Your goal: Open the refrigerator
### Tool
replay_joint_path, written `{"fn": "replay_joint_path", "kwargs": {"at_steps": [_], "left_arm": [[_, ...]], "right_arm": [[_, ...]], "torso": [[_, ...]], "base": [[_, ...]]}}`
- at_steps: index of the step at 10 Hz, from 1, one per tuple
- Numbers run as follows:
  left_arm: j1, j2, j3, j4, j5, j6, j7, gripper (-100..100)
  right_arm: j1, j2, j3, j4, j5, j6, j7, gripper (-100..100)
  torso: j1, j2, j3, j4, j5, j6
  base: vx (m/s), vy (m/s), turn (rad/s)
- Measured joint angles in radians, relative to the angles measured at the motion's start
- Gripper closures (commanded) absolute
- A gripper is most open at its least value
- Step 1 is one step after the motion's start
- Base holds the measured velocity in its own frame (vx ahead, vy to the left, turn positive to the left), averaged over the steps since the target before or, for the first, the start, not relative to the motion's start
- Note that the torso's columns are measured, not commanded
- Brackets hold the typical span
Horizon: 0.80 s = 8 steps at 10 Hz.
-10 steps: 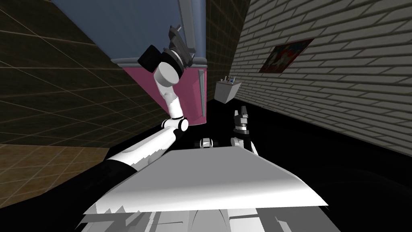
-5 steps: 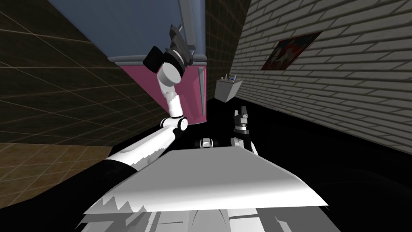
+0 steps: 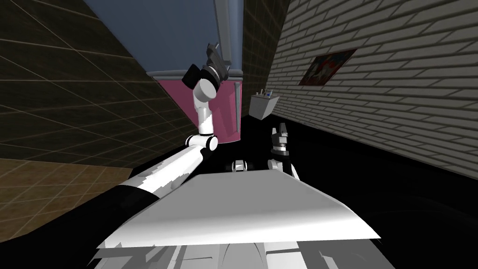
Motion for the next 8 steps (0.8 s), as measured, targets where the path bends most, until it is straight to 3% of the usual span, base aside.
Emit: {"fn": "replay_joint_path", "kwargs": {"at_steps": [2,5,8], "left_arm": [[-0.041,0.024,-0.037,0.061,0.039,-0.056,-0.004,100],[-0.057,0.027,-0.051,0.156,0.054,-0.107,-0.005,100],[-0.054,0.027,-0.05,0.159,0.053,-0.14,-0.005,100]], "right_arm": [[-0.001,0.0,0.0,0.0,0.0,0.0,0.0,0],[0.0,0.0,0.0,0.0,0.0,0.0,0.0,0],[0.0,0.0,0.0,0.0,0.0,0.0,0.0,0]], "torso": [[0.004,0.016,0.013,-0.002,0.001,0.002],[-0.001,-0.001,0.0,-0.003,0.0,0.0],[0.006,0.005,0.004,-0.003,0.002,-0.001]], "base": [[-0.206,0.122,-0.034],[-0.005,0.003,0.006],[-0.027,0.018,-0.013]]}}
